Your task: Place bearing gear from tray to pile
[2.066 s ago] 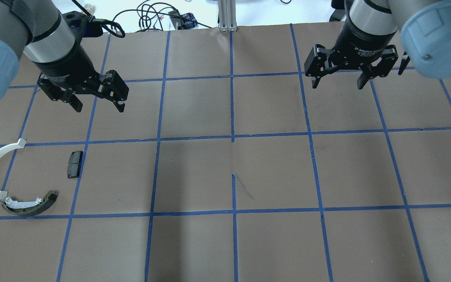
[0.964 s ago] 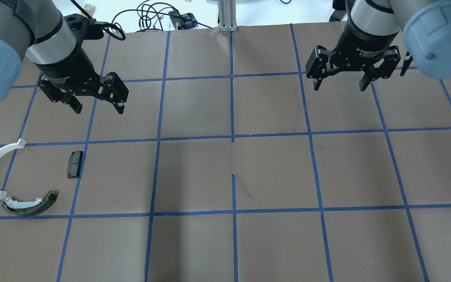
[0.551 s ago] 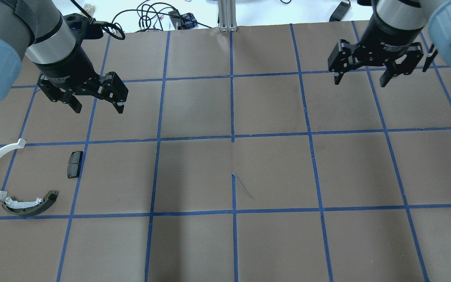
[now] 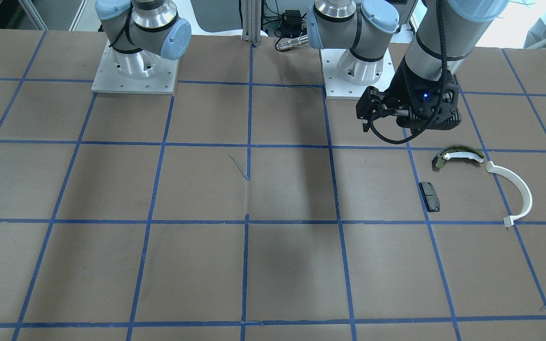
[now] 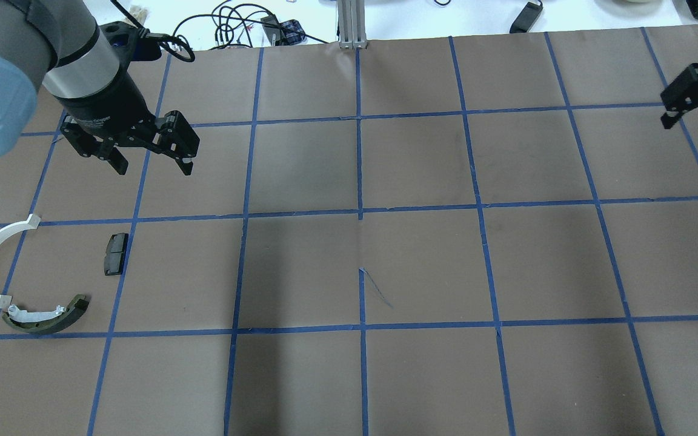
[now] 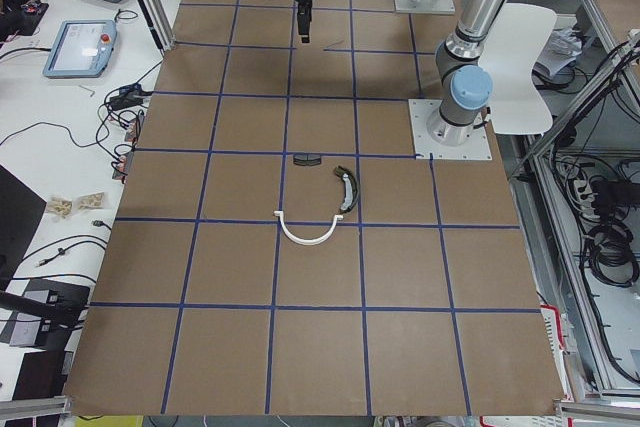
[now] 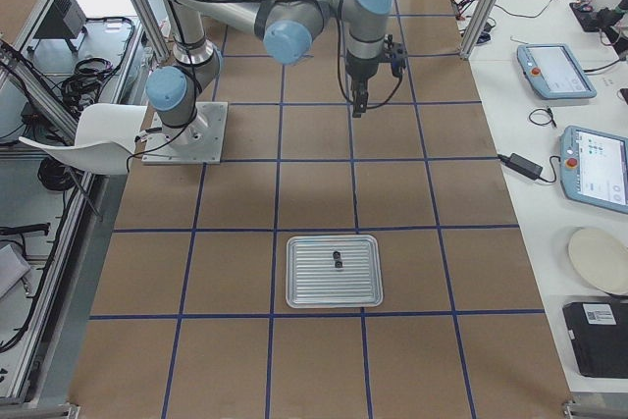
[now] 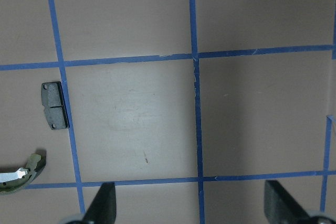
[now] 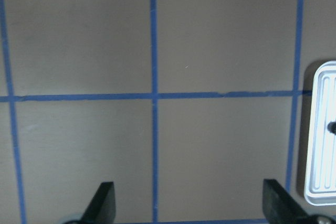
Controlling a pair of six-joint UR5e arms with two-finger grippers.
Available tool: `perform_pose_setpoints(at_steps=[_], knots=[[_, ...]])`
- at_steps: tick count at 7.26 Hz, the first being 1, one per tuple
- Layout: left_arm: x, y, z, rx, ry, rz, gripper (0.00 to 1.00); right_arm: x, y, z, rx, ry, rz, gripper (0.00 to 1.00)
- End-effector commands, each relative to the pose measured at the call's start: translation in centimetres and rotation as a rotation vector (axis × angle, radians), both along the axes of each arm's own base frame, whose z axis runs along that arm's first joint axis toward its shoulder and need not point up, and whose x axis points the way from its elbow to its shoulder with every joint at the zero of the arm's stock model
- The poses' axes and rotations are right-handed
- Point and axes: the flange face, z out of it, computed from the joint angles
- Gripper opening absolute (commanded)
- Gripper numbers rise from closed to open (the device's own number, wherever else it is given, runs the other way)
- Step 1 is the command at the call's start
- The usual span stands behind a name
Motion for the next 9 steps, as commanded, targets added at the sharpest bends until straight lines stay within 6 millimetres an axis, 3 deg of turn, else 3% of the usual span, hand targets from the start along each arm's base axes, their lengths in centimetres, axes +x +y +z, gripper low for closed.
perform_pose_setpoints(at_steps=[1,3,4,6,7,9], knots=[[0.0,-0.2,-0.2,0.000,0.000,0.000,1.00,-12.6,0.2,-7.0,0.005,0.002,0.037,1.00],[0.0,-0.3,-0.4,0.001,0.000,0.000,1.00,-20.9,1.4,-12.9,-0.015,0.018,0.091,1.00],[0.0,-0.3,-0.2,-0.003,0.000,0.000,1.00,-23.2,2.0,-14.4,-0.019,0.021,0.100,1.00],[0.0,-0.3,-0.3,-0.003,0.000,0.000,1.00,-26.1,2.4,-18.9,-0.011,0.019,0.226,1.00],[0.0,-0.4,-0.3,-0.002,0.000,0.000,1.00,-26.6,2.5,-20.1,-0.002,0.014,0.426,1.00],[0.0,-0.4,-0.3,-0.002,0.000,-0.002,1.00,-26.5,2.7,-20.6,0.023,0.003,0.717,1.00]])
